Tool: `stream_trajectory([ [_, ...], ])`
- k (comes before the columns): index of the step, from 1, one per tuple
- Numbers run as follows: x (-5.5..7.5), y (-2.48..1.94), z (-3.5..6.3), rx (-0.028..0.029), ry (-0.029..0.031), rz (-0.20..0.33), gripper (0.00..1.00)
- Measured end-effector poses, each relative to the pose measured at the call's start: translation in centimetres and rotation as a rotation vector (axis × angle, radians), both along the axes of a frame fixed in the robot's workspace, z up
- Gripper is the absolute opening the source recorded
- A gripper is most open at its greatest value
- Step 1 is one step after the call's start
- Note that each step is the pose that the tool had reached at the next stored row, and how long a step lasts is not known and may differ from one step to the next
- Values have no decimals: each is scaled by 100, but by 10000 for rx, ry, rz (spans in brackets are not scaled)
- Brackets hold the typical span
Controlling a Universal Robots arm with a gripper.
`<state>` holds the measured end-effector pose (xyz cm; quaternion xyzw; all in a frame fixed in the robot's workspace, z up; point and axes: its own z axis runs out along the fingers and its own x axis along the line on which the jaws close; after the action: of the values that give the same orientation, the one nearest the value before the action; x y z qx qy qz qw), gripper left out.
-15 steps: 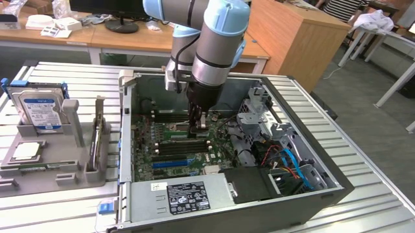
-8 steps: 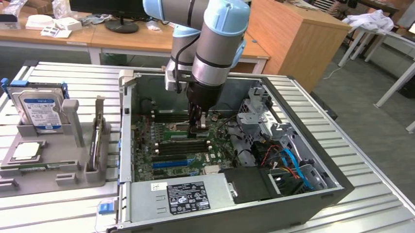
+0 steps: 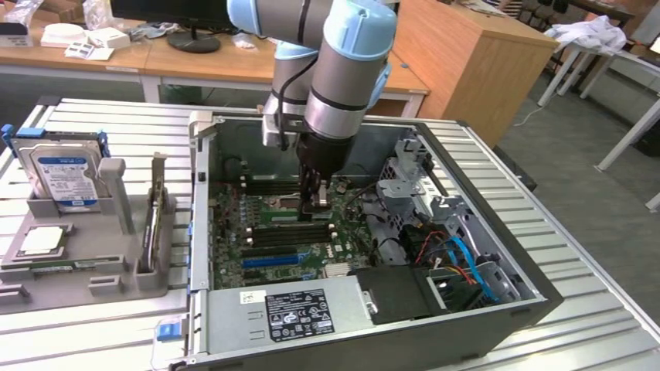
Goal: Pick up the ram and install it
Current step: 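Insert the ram into the slot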
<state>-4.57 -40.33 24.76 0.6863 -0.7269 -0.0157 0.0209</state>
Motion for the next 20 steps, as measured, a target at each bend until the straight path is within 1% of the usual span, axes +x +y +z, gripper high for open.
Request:
stream_trajectory([
  [4, -9, 0, -7, -4, -1, 57, 14],
  [6, -8, 0, -11, -7, 2, 349, 14],
  [13, -9, 0, -13, -9, 1, 366, 14],
  [15, -11, 0, -26, -9, -1, 364, 14],
  [20, -14, -29, -108, -12, 0, 365, 14],
])
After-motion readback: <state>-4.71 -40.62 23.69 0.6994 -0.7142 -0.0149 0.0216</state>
